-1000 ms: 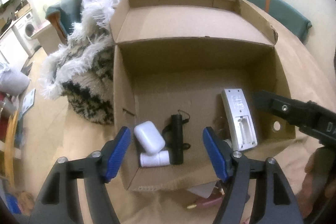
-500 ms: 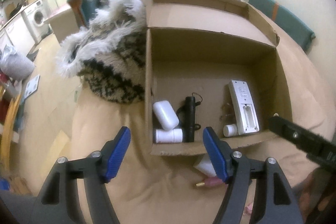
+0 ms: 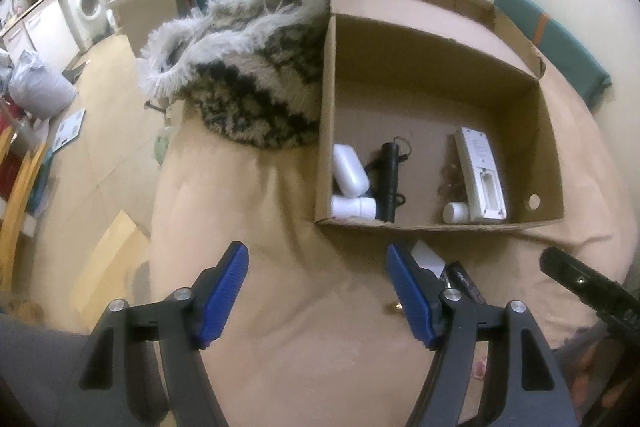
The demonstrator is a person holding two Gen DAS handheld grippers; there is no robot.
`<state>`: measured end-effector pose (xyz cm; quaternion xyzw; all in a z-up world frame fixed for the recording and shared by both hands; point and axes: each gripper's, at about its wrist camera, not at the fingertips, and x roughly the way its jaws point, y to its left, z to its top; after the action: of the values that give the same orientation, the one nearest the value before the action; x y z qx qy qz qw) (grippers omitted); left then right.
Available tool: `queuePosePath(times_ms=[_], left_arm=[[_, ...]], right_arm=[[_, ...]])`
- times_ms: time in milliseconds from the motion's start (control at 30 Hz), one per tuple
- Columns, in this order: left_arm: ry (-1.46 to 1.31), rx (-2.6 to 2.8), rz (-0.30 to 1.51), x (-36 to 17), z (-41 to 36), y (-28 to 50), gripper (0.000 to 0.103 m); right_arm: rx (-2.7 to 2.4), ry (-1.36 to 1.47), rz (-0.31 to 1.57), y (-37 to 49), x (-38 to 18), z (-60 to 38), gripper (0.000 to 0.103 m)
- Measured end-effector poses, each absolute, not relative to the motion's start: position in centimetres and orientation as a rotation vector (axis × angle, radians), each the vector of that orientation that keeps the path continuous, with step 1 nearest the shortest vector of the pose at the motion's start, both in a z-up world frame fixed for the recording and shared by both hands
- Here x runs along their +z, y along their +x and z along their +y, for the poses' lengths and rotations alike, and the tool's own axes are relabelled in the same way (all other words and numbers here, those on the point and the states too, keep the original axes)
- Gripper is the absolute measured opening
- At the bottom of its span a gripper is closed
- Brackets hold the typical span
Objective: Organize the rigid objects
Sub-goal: 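Withdraw both grippers and grasp the black red-lettered tube with the right gripper, then grasp the pink gold-tipped tube with the left gripper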
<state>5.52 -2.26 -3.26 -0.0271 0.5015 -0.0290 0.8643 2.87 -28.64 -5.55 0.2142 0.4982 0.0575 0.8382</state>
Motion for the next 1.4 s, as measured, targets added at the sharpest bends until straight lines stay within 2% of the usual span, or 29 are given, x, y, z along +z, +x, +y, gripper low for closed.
queuePosePath(times_ms=[267,333,367,400,667,733,767,833,1400], left_arm=[[-0.104,-0.020,1.125,-4.9,-1.6,6.4,0.069],[-0.107,-0.027,1.143,-5.3,-1.8,6.5,0.069],[-0.103,-0.032,1.149,-5.5,-2.1,6.5,0.069],[-0.094,-0.036,1.154,-5.7,-2.3,6.5,0.069],[-0.094,-0.064,1.180,-6.4,-2.6,6.7,0.069],[-0.092,-0.079,1.185,-6.6,-2.9,6.8,0.069],[-0.089,-0.084,1.190,-6.7,-3.0,6.9,0.069],[-0.088,-0.092,1.213,-7.1,-3.3,6.9,0.073],[-0.053,-0.116,1.397,-12.2,-11.4,6.6,0.073]], right_arm=[[0.060,0.510,1.203,3.3,-9.3,-30.3,0.098],[0.047,0.476,1.255,3.9,-10.4,-29.8,0.075],[0.052,0.437,1.286,4.5,-10.9,-29.3,0.050],[0.061,0.391,1.318,5.2,-11.5,-28.5,0.047],[0.133,0.148,1.417,7.9,-14.6,-23.5,0.047],[0.125,0.080,1.398,8.1,-14.6,-22.6,0.039],[0.115,0.054,1.384,8.0,-14.4,-22.4,0.021],[0.125,0.064,1.371,7.9,-14.0,-22.4,0.021],[0.085,0.370,1.246,6.0,-10.4,-28.7,0.021]])
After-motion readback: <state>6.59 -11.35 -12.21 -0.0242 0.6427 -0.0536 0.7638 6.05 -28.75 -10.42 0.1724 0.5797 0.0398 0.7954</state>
